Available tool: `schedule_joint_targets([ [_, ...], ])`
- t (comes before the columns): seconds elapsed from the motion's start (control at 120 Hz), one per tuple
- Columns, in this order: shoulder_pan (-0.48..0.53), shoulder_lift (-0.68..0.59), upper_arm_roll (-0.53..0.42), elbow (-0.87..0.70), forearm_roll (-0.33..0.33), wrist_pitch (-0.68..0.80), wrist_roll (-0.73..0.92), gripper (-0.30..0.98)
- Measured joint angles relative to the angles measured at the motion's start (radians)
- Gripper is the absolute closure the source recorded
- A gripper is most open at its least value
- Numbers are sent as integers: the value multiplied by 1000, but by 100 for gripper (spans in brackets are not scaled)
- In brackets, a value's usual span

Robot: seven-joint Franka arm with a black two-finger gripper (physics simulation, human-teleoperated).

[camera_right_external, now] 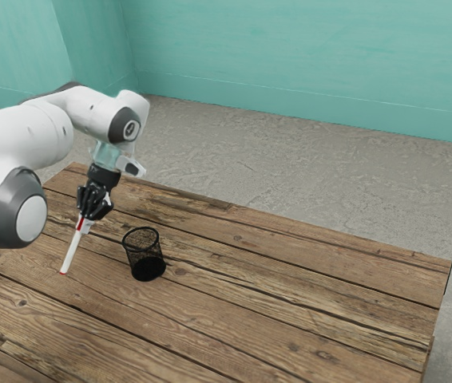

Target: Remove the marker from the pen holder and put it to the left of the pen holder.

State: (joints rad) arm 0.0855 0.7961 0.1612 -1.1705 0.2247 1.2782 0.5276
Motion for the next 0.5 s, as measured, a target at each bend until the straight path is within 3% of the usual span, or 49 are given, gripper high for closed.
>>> schedule_joint_targets([
  [0.042,0,4,-4,0,0,-6,-12,75],
  [0.275,-3,-22,-26,-8,-12,-24,-64,28],
  [0.325,-4,-154,-49,-83,-20,-19,-74,22],
  [0.433,2,-647,-62,-422,-54,54,-99,13],
  [0.5,5,-777,-65,-467,-65,85,-113,10],
])
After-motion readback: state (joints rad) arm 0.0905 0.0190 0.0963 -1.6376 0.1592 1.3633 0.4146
